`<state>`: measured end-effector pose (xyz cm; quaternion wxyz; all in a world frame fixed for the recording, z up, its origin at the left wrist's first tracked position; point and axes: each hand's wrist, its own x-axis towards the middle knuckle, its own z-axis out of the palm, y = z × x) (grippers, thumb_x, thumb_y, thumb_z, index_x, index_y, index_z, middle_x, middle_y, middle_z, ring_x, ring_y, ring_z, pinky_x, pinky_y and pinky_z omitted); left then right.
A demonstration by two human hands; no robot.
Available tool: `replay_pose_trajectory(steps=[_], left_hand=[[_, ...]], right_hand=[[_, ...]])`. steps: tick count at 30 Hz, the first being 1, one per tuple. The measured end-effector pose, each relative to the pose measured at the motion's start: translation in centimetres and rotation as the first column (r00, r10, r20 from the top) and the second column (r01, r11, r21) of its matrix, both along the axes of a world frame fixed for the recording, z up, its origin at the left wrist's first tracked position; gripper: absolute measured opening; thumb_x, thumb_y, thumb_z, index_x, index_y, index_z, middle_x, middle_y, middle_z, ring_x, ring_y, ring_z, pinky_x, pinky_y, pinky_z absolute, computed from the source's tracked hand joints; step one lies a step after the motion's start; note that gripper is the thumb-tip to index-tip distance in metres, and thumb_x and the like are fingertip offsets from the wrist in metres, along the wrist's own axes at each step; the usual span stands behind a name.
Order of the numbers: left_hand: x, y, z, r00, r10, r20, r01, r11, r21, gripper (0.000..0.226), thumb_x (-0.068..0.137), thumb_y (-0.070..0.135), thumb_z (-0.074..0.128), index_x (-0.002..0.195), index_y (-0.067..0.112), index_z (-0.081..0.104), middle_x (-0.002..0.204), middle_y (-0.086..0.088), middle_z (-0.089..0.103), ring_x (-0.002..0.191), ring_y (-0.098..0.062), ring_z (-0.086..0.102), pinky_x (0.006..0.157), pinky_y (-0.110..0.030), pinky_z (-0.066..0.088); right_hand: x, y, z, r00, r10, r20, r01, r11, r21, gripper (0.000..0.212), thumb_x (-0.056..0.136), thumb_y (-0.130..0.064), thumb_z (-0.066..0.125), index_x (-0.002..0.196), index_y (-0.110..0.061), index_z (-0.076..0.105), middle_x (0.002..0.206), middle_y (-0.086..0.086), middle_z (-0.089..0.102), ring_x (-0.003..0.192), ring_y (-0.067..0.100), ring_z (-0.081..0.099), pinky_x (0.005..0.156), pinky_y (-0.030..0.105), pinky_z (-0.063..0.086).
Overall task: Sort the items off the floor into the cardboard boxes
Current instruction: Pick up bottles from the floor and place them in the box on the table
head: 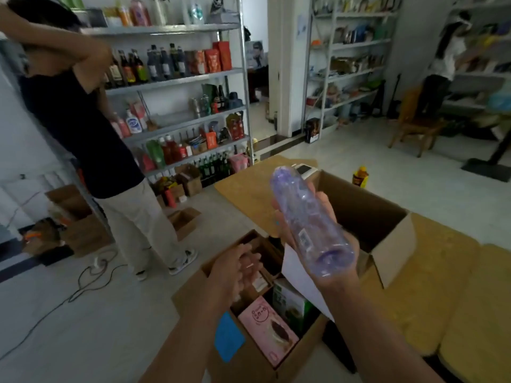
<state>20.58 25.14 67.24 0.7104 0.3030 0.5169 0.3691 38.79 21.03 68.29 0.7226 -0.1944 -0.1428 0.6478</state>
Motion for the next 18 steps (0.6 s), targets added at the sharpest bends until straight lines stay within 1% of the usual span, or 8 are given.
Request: replay_pose_trajectory(steps=[2, 3, 5, 8, 11, 13, 15, 18], left_hand=[[4.5, 2.2, -0.3, 0.996, -0.053, -0.068, 0.054, 0.999, 0.006, 0.019, 0.100, 0.027, 0.048, 0.110, 0.017, 0.060, 0.108, -0.009, 0.069, 0.096, -0.024, 0.067, 0.075, -0.032, 0.054], [6.9, 3.4, -0.8, 0.993, -0.077, -0.092, 0.078, 0.997, 0.003, 0.016, 0.100, 0.027, 0.048, 0.107, 0.019, 0.059, 0.106, -0.007, 0.067, 0.093, -0.022, 0.066, 0.073, -0.031, 0.053], [11.7, 5.8, -2.6, 0.982, -0.145, -0.124, 0.146, 0.989, -0.005, 0.016, 0.099, 0.028, 0.048, 0.111, 0.020, 0.056, 0.111, -0.005, 0.062, 0.090, -0.021, 0.063, 0.076, -0.034, 0.053], [18.4, 8.9, -5.6, 0.929, -0.302, -0.215, 0.290, 0.953, -0.084, 0.056, 0.096, 0.036, 0.054, 0.145, 0.024, 0.030, 0.127, 0.000, 0.046, 0.101, -0.021, 0.057, 0.088, -0.041, 0.053], [24.4, 10.7, -8.0, 0.899, -0.351, -0.262, 0.310, 0.933, -0.184, 0.089, 0.089, 0.043, 0.062, 0.152, 0.032, 0.000, 0.126, -0.002, 0.043, 0.090, -0.016, 0.054, 0.069, -0.033, 0.055], [27.3, 11.7, -9.7, 0.900, -0.325, -0.290, 0.263, 0.936, -0.233, 0.100, 0.086, 0.046, 0.065, 0.151, 0.034, -0.010, 0.135, -0.007, 0.040, 0.097, -0.022, 0.050, 0.080, -0.043, 0.054], [29.0, 12.6, -10.8, 0.890, -0.307, -0.337, 0.213, 0.934, -0.287, 0.107, 0.084, 0.048, 0.065, 0.147, 0.035, -0.021, 0.134, -0.008, 0.040, 0.105, -0.028, 0.051, 0.079, -0.049, 0.055], [29.8, 13.7, -11.7, 0.865, -0.266, -0.426, 0.131, 0.938, -0.320, 0.095, 0.091, 0.045, 0.056, 0.148, 0.034, -0.019, 0.137, -0.010, 0.046, 0.114, -0.035, 0.057, 0.064, -0.046, 0.060]], right_hand=[[4.1, 1.6, 1.4, 0.999, 0.034, -0.038, -0.027, 0.985, 0.173, 0.036, 0.097, -0.031, 0.047, 0.122, -0.008, 0.059, 0.138, 0.014, 0.052, 0.128, 0.032, 0.051, 0.107, 0.049, 0.039], [6.4, 2.6, 2.4, 1.000, 0.010, 0.001, -0.010, 0.991, 0.137, 0.043, 0.100, -0.037, 0.044, 0.130, -0.007, 0.053, 0.144, 0.016, 0.043, 0.132, 0.034, 0.045, 0.110, 0.052, 0.034], [10.8, 5.3, 2.4, 0.968, 0.019, 0.249, -0.054, 0.989, 0.134, 0.045, 0.098, -0.028, 0.051, 0.140, -0.014, 0.045, 0.139, 0.019, 0.044, 0.120, 0.036, 0.054, 0.101, 0.052, 0.045], [17.7, 8.9, 0.4, 0.867, 0.046, 0.495, 0.014, 0.993, -0.117, 0.064, 0.082, -0.018, 0.067, 0.141, -0.029, 0.044, 0.132, 0.017, 0.057, 0.112, 0.036, 0.062, 0.093, 0.053, 0.051], [23.0, 12.0, -1.7, 0.763, 0.087, 0.640, 0.128, 0.951, -0.281, 0.047, 0.089, -0.027, 0.066, 0.133, -0.019, 0.052, 0.119, 0.018, 0.067, 0.098, 0.026, 0.070, 0.083, 0.047, 0.056], [25.6, 14.1, -3.2, 0.646, 0.045, 0.762, 0.247, 0.932, -0.264, 0.037, 0.087, -0.026, 0.069, 0.122, -0.022, 0.058, 0.109, 0.013, 0.070, 0.091, 0.021, 0.072, 0.067, 0.033, 0.058], [27.5, 16.0, -4.6, 0.540, 0.031, 0.841, 0.298, 0.928, -0.225, 0.048, 0.084, -0.028, 0.073, 0.127, -0.027, 0.053, 0.110, 0.001, 0.068, 0.096, 0.017, 0.068, 0.068, 0.026, 0.054], [28.9, 18.7, -7.0, 0.405, 0.082, 0.911, 0.286, 0.935, -0.211, 0.068, 0.082, -0.036, 0.075, 0.140, -0.028, 0.041, 0.123, -0.004, 0.062, 0.108, 0.017, 0.063, 0.081, 0.035, 0.054]])
